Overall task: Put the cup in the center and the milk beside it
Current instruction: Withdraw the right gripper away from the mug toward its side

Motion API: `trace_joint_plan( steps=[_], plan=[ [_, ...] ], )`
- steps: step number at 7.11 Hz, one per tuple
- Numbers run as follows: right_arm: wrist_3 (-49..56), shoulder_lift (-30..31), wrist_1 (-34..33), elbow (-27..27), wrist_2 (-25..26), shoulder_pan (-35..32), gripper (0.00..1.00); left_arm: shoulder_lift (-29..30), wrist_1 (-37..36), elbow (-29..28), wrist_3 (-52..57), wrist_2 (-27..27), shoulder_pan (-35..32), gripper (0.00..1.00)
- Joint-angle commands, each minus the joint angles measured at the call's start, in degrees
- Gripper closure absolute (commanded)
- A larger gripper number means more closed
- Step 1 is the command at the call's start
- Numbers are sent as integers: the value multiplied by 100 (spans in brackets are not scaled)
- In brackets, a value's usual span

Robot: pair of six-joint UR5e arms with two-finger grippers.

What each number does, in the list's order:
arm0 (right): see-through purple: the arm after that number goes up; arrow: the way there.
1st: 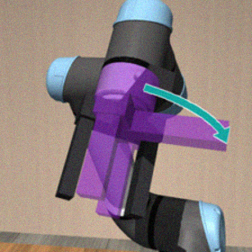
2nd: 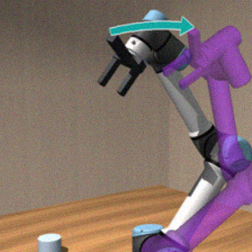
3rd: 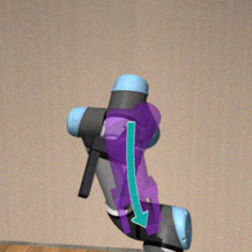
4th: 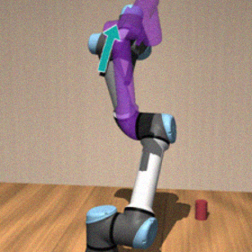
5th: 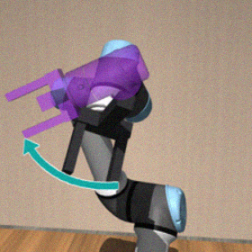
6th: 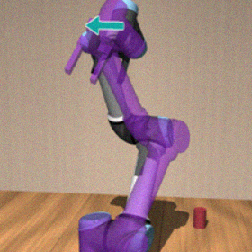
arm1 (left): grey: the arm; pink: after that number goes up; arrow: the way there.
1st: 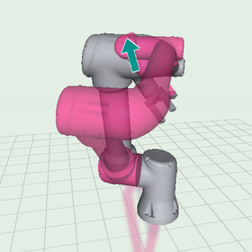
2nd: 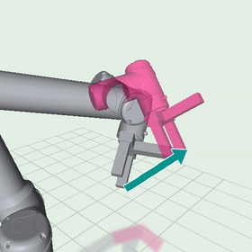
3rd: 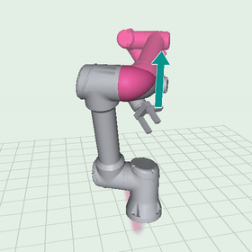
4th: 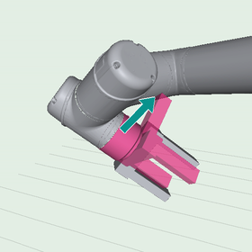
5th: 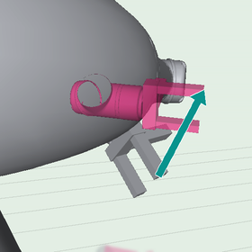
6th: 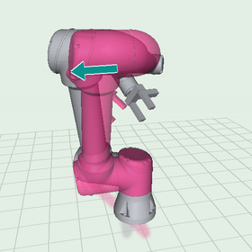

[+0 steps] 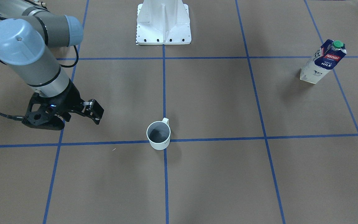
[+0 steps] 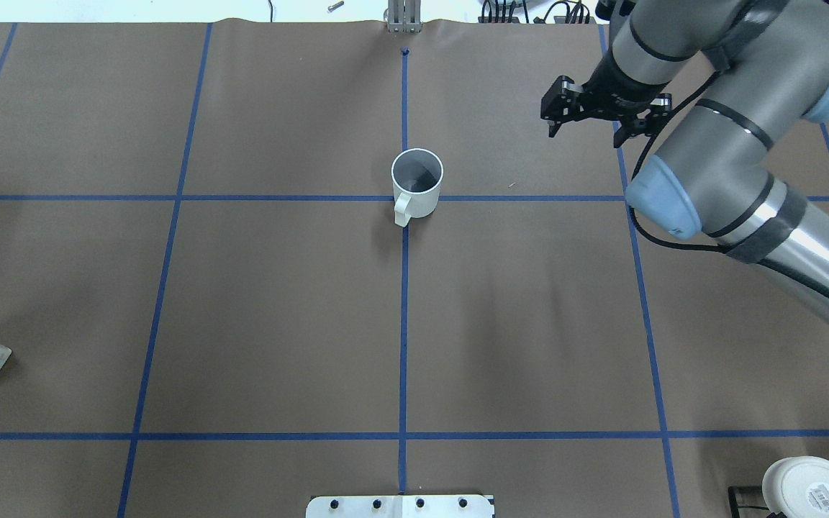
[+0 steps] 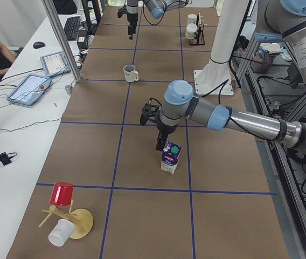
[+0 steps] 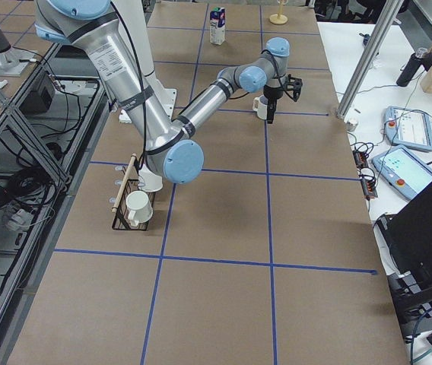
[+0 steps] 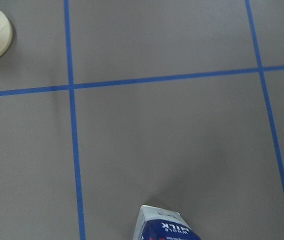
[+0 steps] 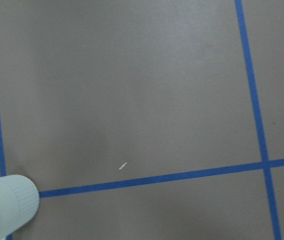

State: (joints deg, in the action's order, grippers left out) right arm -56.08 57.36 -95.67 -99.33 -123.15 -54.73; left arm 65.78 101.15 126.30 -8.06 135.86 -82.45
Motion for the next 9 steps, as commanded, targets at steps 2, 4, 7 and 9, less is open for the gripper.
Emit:
trace_joint_plan(
  steps=[2,4,7,9],
  plan=[
    [1125,636,-250,-157,-1149,-862,0,-303,494,26,-11,-673,1009,2],
    [1126,645,-259,-121,-1001,-803,0,-303,494,-70,-29,-674,1195,2],
    [1108,698,-259,-104,-851,-732,0,-276,529,-141,-486,-666,1635,2],
    [1091,733,-250,-112,-824,-697,0,-268,529,-228,-486,-666,1645,2]
  ],
)
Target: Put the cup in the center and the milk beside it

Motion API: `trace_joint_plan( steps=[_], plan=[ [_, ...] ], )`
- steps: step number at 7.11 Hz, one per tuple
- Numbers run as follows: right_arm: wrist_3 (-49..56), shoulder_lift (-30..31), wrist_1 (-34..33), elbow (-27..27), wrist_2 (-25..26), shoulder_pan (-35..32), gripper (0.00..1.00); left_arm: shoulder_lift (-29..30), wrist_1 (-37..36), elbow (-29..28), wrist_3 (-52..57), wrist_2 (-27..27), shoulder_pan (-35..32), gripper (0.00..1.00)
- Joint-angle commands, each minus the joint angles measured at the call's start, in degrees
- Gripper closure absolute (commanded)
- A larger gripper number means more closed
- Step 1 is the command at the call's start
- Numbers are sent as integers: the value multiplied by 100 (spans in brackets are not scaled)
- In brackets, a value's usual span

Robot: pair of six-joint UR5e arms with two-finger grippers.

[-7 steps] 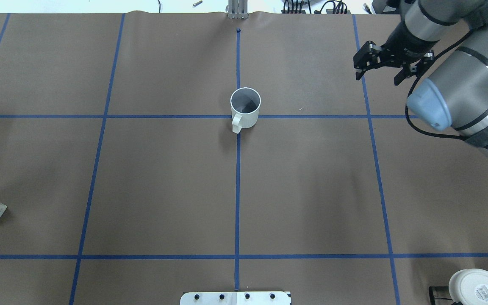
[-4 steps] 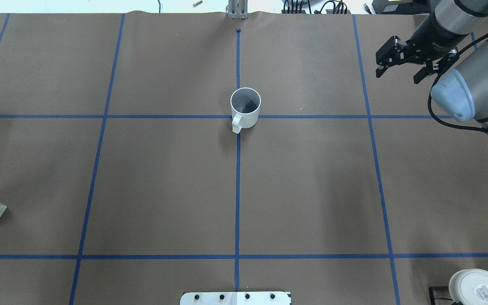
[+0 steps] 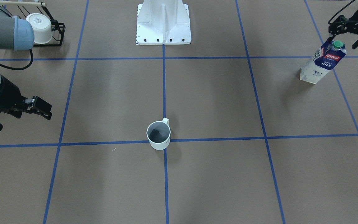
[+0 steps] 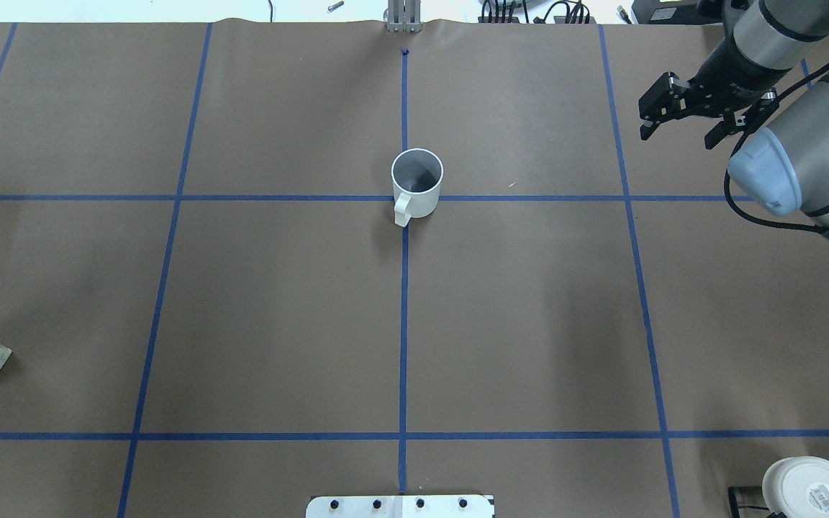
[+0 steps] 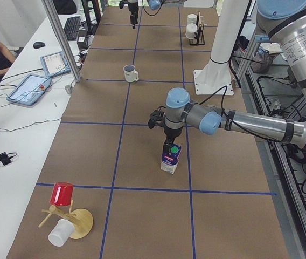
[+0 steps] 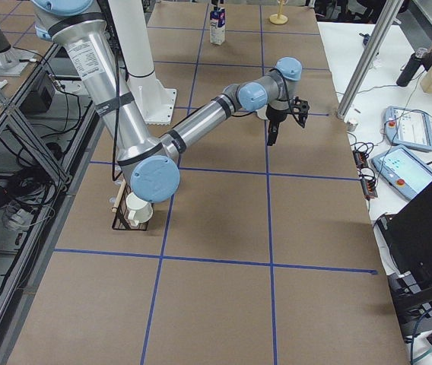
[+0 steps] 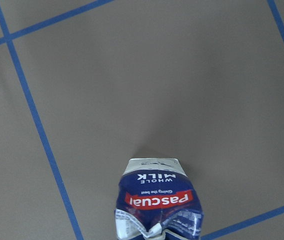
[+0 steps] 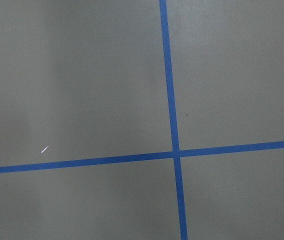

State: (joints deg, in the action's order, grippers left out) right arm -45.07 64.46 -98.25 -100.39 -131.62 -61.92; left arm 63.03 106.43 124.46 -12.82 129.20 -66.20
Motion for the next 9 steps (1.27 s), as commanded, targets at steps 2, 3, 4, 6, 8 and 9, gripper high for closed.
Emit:
trace_joint_plan(
  steps=[2,3,4,6,8,9],
  plan=[
    [-11,31,7,2,22,57,0,34,245,-333,-9,0,28,2],
    [-11,31,7,11,22,58,0,34,534,-535,-36,17,28,2],
    [-11,31,7,2,22,58,0,34,563,-572,-45,35,28,2],
    [24,57,7,2,22,58,0,34,564,-572,-53,53,37,2],
    [24,66,16,11,31,58,0,42,572,-563,-149,53,255,2],
    [24,75,16,11,31,58,0,103,590,-563,-220,53,448,2]
  ],
)
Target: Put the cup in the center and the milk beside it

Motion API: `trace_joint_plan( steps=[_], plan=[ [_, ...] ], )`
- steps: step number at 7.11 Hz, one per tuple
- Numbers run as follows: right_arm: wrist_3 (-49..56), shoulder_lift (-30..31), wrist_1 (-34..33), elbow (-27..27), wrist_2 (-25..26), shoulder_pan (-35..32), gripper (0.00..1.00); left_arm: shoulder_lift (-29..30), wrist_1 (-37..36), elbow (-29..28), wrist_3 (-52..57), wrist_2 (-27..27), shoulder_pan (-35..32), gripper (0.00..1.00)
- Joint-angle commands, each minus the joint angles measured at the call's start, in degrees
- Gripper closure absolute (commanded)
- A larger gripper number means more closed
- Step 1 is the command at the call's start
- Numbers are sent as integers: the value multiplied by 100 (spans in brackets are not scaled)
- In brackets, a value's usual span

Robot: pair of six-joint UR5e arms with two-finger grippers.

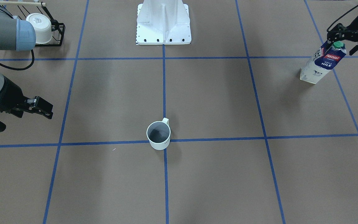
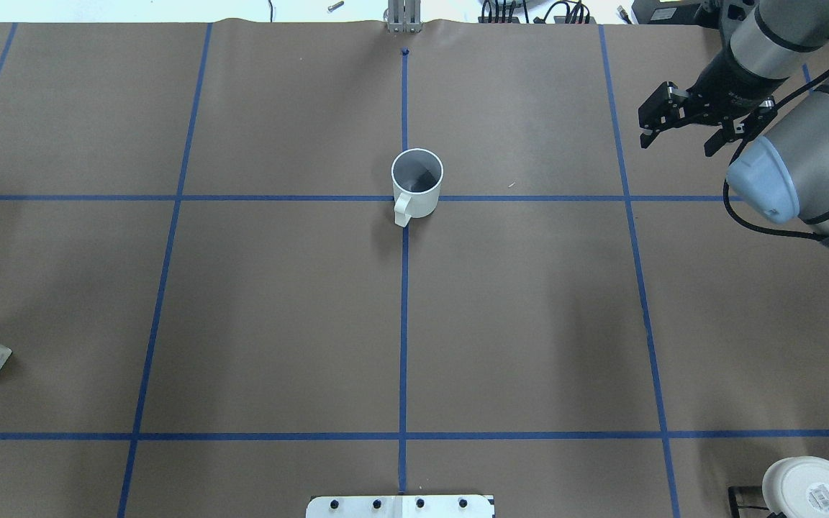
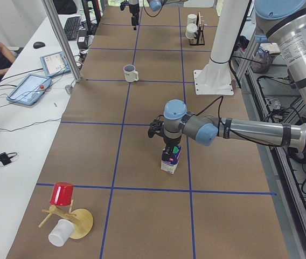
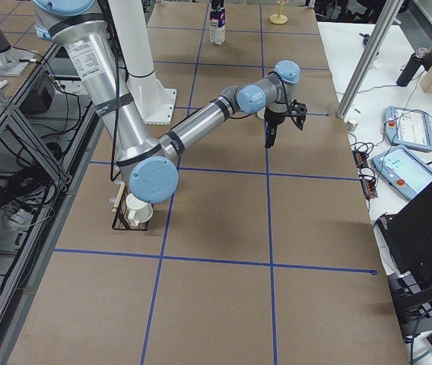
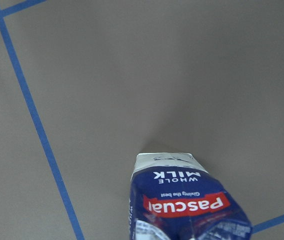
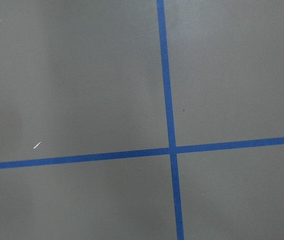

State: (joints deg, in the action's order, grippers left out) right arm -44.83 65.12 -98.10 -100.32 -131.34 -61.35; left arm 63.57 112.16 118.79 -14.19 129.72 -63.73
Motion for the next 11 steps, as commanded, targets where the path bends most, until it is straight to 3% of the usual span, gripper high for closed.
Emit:
trace_joint_plan(
  steps=[1,2,3,5,6,7,9,11],
  plan=[
    [1,9,1,-5,3,0,0,59,17,4,-119,0,264,2],
    [1,9,1,-5,-6,0,0,59,17,-5,-119,0,265,12],
    [-8,1,1,-13,-14,0,0,59,8,-14,-128,-8,265,31],
    [-43,1,1,-14,-15,0,0,68,-1,-49,-128,-17,265,49],
    [-52,-8,1,-13,-15,9,0,85,-1,-32,-128,-9,247,63],
    [-61,-17,10,-13,-6,26,0,146,-9,-6,-137,18,195,95],
    [-61,-8,19,-13,-14,26,0,409,-341,170,-137,499,-6,100],
    [-52,9,19,-57,-15,18,0,1468,-2048,547,-137,536,-236,100]
  ],
)
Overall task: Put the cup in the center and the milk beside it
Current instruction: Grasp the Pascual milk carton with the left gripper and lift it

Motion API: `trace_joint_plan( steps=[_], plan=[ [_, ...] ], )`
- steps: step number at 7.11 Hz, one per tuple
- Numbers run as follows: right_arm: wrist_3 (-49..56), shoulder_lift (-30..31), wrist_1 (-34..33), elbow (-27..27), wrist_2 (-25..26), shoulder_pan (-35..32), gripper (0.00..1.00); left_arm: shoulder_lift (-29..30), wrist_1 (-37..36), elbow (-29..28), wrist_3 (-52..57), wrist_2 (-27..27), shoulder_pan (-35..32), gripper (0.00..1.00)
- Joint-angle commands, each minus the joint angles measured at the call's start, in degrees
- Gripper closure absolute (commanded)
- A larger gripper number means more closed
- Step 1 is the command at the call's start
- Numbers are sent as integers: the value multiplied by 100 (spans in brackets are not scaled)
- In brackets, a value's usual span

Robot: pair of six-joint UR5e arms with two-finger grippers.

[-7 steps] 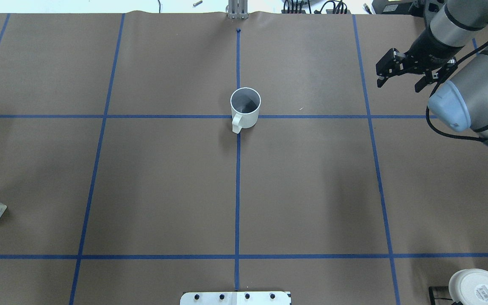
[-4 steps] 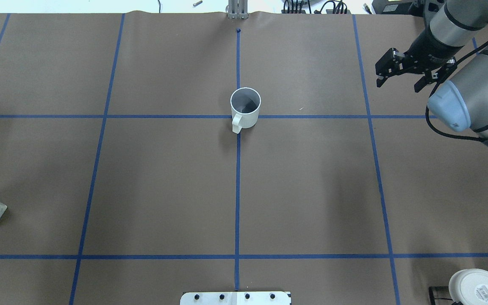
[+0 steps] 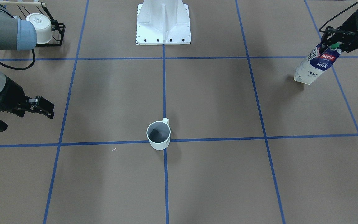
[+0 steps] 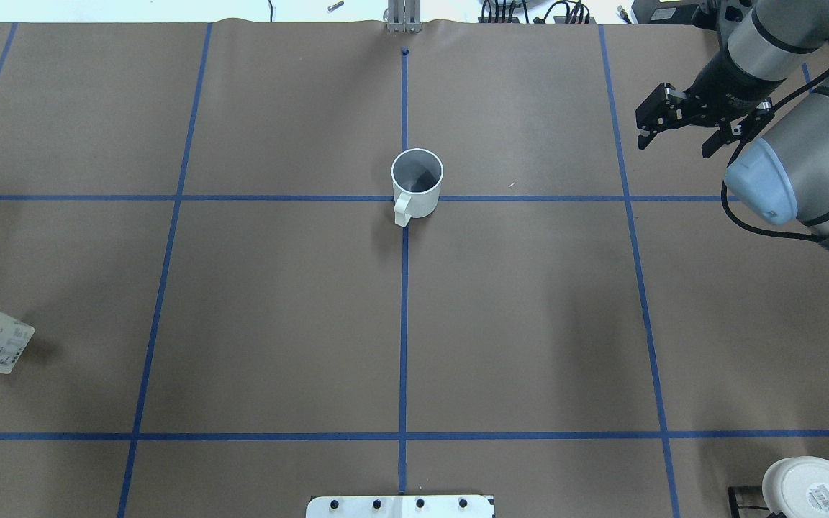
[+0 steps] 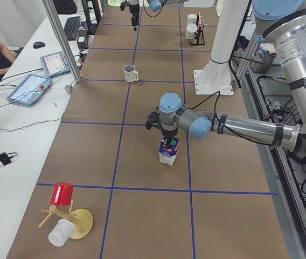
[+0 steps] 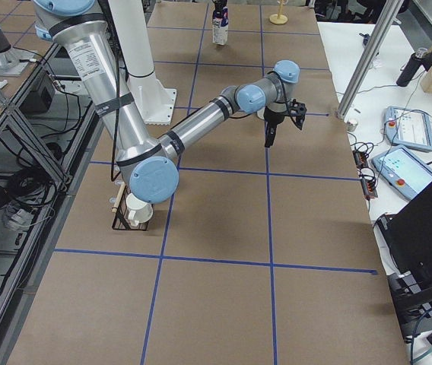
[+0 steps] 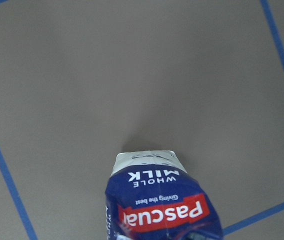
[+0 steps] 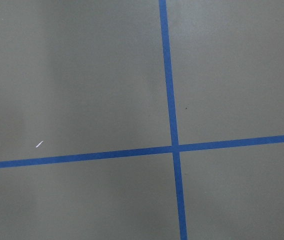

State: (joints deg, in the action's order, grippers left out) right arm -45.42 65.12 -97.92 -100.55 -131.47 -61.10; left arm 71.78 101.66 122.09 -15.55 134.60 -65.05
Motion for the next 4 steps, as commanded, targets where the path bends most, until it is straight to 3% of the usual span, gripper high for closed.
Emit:
trace_joint_plan(
  steps=[1,2,4],
  plan=[
    [-2,19,1,-104,-18,-25,0,1479,-1913,236,-9,40,-131,100],
    [7,19,1,-96,-19,-16,0,2340,-2827,150,-174,5,-131,100],
    [7,19,1,-96,-36,-25,0,4633,-4560,-576,-772,-4,-79,100]
  ],
)
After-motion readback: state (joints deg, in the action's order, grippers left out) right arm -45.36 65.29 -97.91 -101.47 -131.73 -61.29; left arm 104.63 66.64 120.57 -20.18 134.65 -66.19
